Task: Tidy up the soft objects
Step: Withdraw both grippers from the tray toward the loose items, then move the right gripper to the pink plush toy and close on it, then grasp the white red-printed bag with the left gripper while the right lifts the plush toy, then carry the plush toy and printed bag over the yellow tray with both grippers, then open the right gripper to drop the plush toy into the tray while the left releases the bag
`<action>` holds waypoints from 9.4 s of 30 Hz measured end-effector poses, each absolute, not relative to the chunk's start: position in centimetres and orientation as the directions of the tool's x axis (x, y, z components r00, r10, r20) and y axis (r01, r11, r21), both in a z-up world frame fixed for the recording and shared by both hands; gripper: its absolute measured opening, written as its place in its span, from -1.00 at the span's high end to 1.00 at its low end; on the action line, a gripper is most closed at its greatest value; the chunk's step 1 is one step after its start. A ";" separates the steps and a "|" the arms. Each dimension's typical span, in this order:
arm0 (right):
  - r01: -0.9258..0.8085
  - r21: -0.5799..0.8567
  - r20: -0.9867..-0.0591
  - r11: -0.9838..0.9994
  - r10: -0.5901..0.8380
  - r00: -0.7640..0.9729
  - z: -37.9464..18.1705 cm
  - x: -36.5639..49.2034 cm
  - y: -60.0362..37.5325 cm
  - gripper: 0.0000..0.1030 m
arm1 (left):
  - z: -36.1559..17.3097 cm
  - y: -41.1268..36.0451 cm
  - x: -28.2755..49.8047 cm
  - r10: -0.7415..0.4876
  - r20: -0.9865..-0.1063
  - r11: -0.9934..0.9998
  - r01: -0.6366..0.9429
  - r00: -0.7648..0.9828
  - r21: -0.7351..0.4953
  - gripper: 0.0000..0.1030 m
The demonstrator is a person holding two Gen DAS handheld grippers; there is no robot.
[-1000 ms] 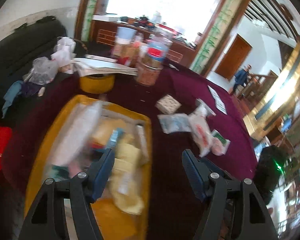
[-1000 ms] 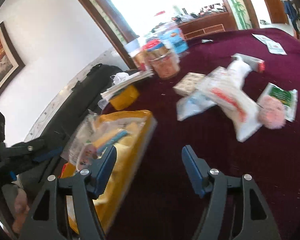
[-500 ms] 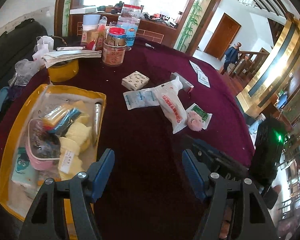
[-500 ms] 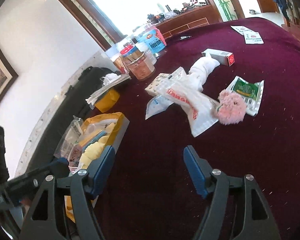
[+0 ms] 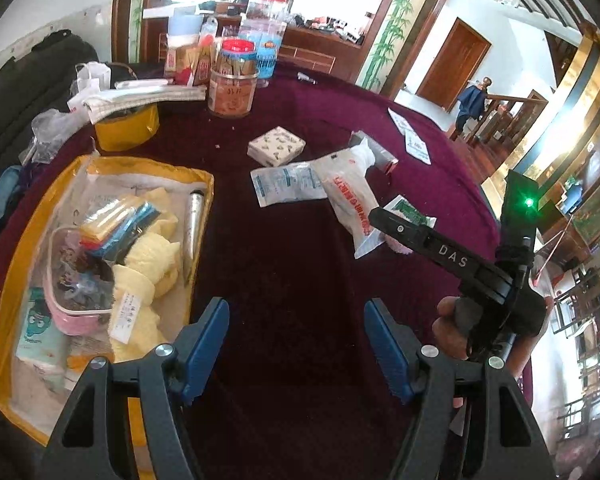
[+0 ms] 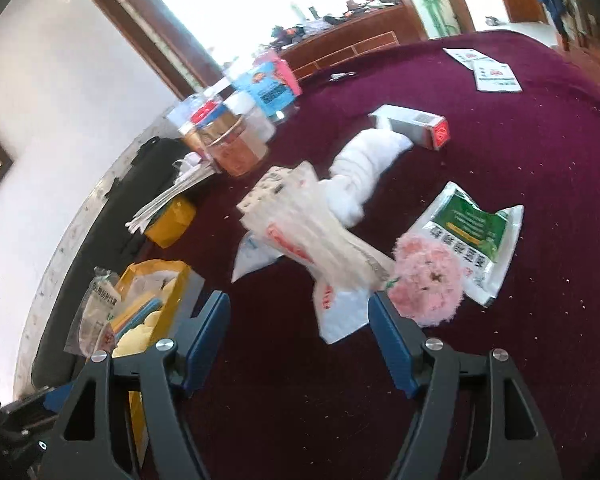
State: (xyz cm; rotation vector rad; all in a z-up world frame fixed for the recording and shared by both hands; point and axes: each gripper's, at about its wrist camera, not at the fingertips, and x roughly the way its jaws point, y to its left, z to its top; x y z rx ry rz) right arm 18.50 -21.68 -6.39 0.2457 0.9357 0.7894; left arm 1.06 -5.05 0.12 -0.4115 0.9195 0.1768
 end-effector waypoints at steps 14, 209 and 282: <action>-0.407 0.470 -0.712 0.783 0.609 0.350 -8.6 19.8 -22.1 -0.40 | -1.6 -5.6 2.0 -0.056 -0.812 0.902 -0.319 0.581 -0.290 -0.43; -0.121 0.648 -0.616 0.752 0.611 0.497 -9.0 21.8 -29.6 0.52 | -6.4 -10.4 10.7 -0.145 -0.871 0.914 -0.273 0.469 -0.300 0.60; -0.721 0.514 -0.587 0.465 0.803 0.100 -3.9 1.4 -6.9 0.50 | -0.9 8.4 -8.8 0.021 -0.906 0.857 -0.474 0.423 -0.201 0.58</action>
